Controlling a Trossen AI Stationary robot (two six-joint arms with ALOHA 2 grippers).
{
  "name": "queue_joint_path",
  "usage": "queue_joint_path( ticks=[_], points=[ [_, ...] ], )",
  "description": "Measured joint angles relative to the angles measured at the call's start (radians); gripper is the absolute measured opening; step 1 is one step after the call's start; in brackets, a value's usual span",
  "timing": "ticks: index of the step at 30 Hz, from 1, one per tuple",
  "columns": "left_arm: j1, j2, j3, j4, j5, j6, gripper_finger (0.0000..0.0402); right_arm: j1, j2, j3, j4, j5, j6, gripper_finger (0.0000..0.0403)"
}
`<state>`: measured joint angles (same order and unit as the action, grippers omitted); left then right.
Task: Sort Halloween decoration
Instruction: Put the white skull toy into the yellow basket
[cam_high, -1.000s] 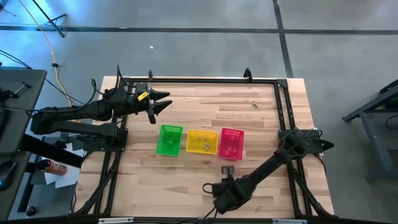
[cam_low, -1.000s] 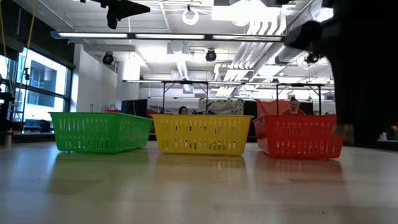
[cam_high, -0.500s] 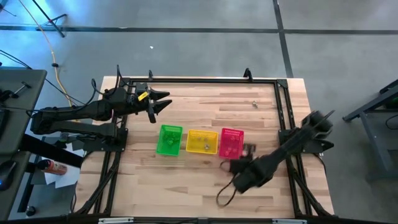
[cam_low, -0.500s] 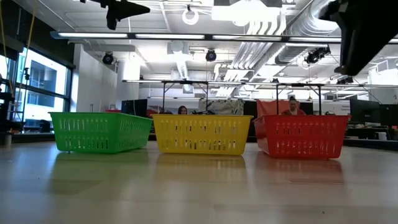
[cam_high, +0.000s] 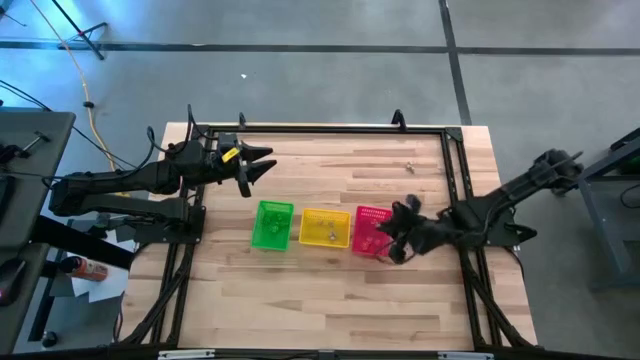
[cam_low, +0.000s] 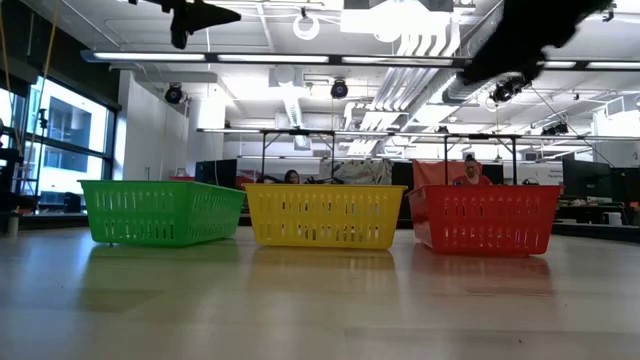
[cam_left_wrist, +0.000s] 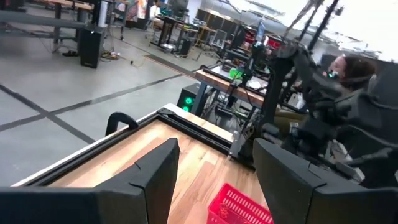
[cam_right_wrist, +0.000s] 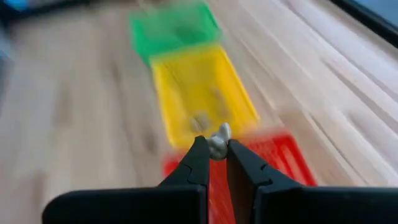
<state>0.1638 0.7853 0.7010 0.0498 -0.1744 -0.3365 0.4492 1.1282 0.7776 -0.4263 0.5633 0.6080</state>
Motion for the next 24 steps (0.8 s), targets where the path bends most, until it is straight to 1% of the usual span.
queue_joint_path(
  ticks=[2,4,6,10,13,21,24],
  points=[
    [0.000,0.000,0.000,0.000,-0.023,-0.026,0.0197,-0.050,-0.003,-0.070,0.240,-0.067,-0.118,0.0017],
    [0.000,0.000,0.000,0.001,-0.038,-0.068,0.0197,-0.108,0.024,-0.115,0.451,-0.152,-0.205,0.0017],
    [0.000,0.000,0.000,0.007,-0.045,-0.103,0.0197,-0.164,0.073,-0.117,0.569,-0.229,-0.265,0.0017],
    [0.000,0.000,0.000,0.014,-0.046,-0.112,0.0197,-0.252,0.209,-0.012,0.548,-0.322,-0.372,0.0017],
    [0.000,0.000,0.000,0.015,-0.046,-0.104,0.0197,-0.293,0.320,0.083,0.495,-0.376,-0.410,0.0017],
    [0.000,0.000,0.000,0.015,-0.045,-0.131,0.0197,-0.355,0.559,0.260,0.254,-0.419,-0.445,0.0017],
    [0.000,0.000,0.000,0.015,-0.041,-0.133,0.0197,-0.362,0.626,0.301,0.221,-0.445,-0.445,0.0017]
  ],
)
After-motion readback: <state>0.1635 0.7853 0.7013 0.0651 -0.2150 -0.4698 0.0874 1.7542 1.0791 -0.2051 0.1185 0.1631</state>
